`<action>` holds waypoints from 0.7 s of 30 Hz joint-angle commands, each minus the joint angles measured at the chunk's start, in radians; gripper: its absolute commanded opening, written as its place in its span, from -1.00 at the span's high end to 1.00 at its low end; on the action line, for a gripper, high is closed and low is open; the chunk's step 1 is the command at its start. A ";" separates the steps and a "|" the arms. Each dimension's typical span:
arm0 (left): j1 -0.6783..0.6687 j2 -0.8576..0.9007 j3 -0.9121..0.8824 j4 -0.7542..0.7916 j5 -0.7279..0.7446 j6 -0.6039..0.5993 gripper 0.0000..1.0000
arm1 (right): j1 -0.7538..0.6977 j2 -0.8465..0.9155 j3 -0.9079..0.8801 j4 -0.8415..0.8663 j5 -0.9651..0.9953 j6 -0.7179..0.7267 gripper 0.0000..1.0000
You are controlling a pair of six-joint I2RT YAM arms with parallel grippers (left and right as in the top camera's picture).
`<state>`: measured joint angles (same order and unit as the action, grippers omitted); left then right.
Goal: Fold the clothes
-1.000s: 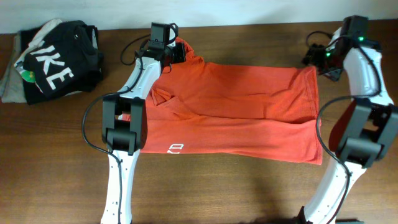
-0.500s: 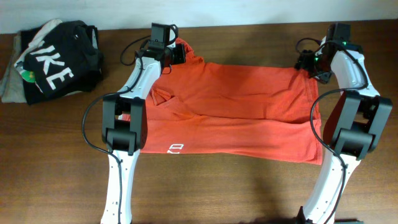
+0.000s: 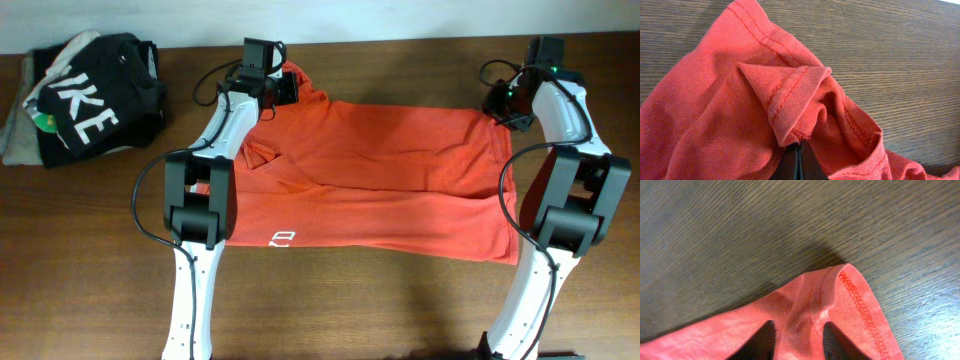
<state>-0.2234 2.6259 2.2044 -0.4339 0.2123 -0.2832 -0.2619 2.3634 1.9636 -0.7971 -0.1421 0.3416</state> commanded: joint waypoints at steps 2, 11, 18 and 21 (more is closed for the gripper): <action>0.000 0.013 0.018 0.000 0.001 0.005 0.99 | -0.001 0.015 0.023 0.002 0.024 0.008 0.83; 0.026 -0.005 0.128 -0.039 0.140 0.005 0.99 | -0.039 0.006 0.026 -0.012 0.019 0.008 0.92; 0.039 -0.111 0.163 -0.135 0.140 0.010 0.99 | -0.061 -0.058 0.034 -0.045 -0.024 0.007 0.92; 0.043 -0.137 0.163 -0.181 0.140 0.013 0.99 | -0.061 -0.097 0.034 -0.056 -0.039 0.007 0.92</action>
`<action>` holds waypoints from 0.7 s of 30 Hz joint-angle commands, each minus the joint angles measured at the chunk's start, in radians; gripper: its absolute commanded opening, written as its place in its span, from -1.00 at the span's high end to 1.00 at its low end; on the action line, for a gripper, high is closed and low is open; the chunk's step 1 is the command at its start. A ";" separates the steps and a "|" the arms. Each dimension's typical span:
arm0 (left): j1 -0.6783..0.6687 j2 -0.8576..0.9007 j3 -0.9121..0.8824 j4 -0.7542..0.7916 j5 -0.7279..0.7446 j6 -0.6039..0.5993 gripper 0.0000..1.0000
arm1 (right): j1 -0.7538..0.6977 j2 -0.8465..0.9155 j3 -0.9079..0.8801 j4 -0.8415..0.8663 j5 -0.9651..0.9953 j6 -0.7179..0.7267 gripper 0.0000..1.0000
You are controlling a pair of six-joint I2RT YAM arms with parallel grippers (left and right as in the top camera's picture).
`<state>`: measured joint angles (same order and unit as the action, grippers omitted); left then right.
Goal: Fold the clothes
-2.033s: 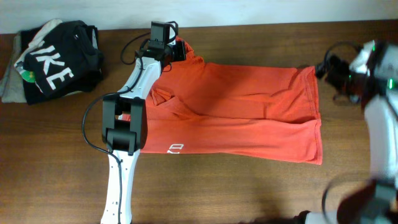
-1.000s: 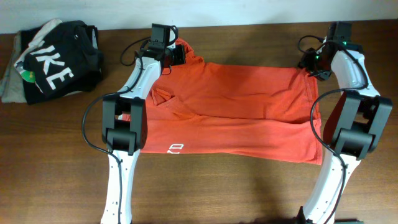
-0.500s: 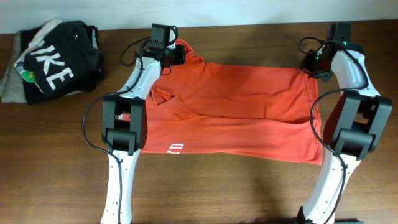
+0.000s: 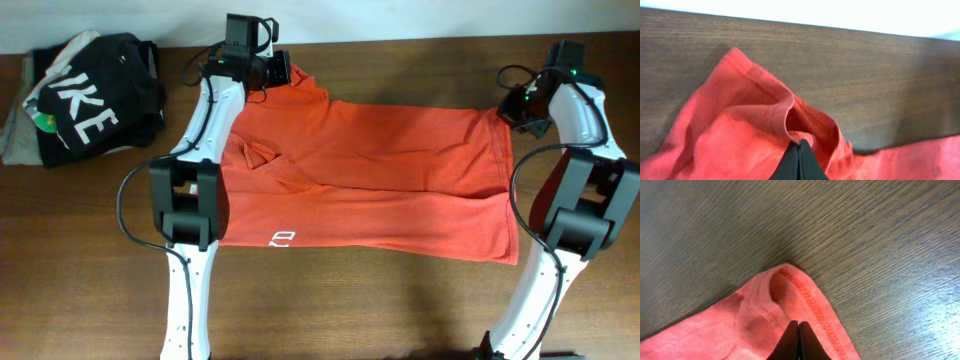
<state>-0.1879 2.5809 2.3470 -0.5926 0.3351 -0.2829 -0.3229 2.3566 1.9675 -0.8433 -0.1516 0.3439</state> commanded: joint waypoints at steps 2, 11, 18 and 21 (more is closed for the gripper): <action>0.014 -0.098 0.020 -0.056 0.017 0.012 0.99 | 0.002 -0.099 0.030 -0.032 -0.050 0.001 0.92; 0.023 -0.098 0.020 -0.116 0.014 0.013 0.99 | 0.006 -0.045 0.030 0.023 -0.096 -0.048 -0.34; 0.023 -0.098 0.019 -0.120 0.006 0.023 0.99 | 0.041 -0.006 0.030 0.058 -0.052 -0.047 -0.09; 0.023 -0.098 0.019 -0.121 0.005 0.023 0.99 | 0.047 0.013 0.030 0.054 -0.005 -0.047 -0.10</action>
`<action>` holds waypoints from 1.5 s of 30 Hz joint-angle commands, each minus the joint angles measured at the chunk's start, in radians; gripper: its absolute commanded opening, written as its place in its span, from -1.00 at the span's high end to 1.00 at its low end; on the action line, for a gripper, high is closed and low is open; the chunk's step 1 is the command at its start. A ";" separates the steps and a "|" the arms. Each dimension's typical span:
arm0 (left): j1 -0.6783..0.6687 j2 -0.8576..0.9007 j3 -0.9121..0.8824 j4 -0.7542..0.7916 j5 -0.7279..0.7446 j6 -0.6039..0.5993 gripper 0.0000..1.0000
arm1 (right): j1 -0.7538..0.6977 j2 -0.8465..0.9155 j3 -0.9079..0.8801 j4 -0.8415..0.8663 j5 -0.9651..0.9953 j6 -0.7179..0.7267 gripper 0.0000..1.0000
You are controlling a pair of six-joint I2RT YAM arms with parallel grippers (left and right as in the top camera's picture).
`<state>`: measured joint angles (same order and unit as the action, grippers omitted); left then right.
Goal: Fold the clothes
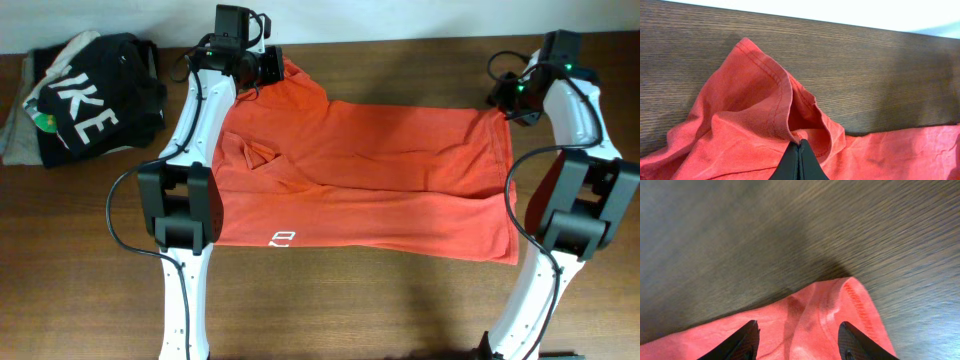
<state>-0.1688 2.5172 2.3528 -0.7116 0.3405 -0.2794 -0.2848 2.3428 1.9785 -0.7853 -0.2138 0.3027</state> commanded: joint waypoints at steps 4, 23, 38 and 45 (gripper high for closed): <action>0.005 -0.034 0.014 -0.002 0.000 0.020 0.99 | 0.008 0.027 0.019 -0.008 0.129 -0.006 -0.18; 0.013 -0.048 0.014 -0.004 -0.006 0.032 0.99 | 0.000 0.074 0.054 0.005 0.096 -0.006 0.92; 0.159 -0.167 0.014 -0.431 -0.007 0.032 0.99 | -0.050 0.043 0.431 -0.616 0.091 -0.008 0.92; 0.204 -0.179 0.014 -0.748 -0.053 0.071 0.99 | -0.050 0.043 0.436 -0.828 0.091 -0.008 0.92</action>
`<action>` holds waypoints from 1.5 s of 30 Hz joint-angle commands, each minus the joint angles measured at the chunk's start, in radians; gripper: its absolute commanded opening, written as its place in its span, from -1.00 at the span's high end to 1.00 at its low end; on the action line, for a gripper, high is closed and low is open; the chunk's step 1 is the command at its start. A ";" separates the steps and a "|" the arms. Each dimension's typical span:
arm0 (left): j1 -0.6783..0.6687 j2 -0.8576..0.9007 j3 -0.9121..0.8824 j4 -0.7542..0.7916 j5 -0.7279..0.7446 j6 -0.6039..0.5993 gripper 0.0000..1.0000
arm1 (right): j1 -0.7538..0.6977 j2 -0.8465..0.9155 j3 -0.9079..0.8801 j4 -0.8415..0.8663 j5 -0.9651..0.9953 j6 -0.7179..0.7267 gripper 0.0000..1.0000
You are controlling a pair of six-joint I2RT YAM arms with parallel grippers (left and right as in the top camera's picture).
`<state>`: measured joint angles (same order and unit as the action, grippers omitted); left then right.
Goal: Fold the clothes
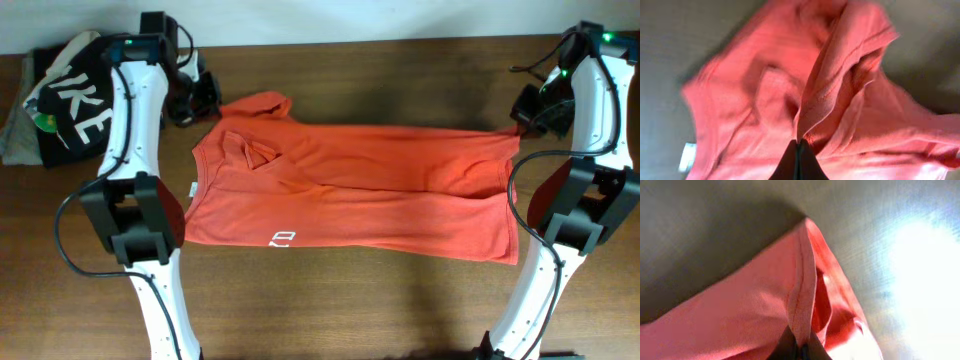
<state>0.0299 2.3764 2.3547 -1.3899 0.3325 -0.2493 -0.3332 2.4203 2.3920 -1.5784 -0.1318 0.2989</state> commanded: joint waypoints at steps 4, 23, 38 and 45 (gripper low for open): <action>0.006 -0.038 0.012 -0.248 -0.136 0.042 0.99 | -0.002 -0.056 0.021 -0.121 0.004 -0.016 0.92; -0.006 -0.286 -0.373 -0.241 -0.225 0.038 0.99 | 0.001 -0.501 -0.649 0.061 0.035 -0.055 0.92; -0.006 -0.286 -0.800 -0.010 -0.218 0.004 0.82 | 0.001 -0.501 -0.845 0.116 0.036 -0.056 -0.41; -0.006 -0.303 -0.766 -0.016 -0.225 0.004 0.45 | 0.001 -0.501 -0.842 0.118 0.035 -0.056 -0.76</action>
<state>0.0254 2.0892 1.5616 -1.4029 0.1150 -0.2432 -0.3332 1.9217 1.5528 -1.4590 -0.1059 0.2386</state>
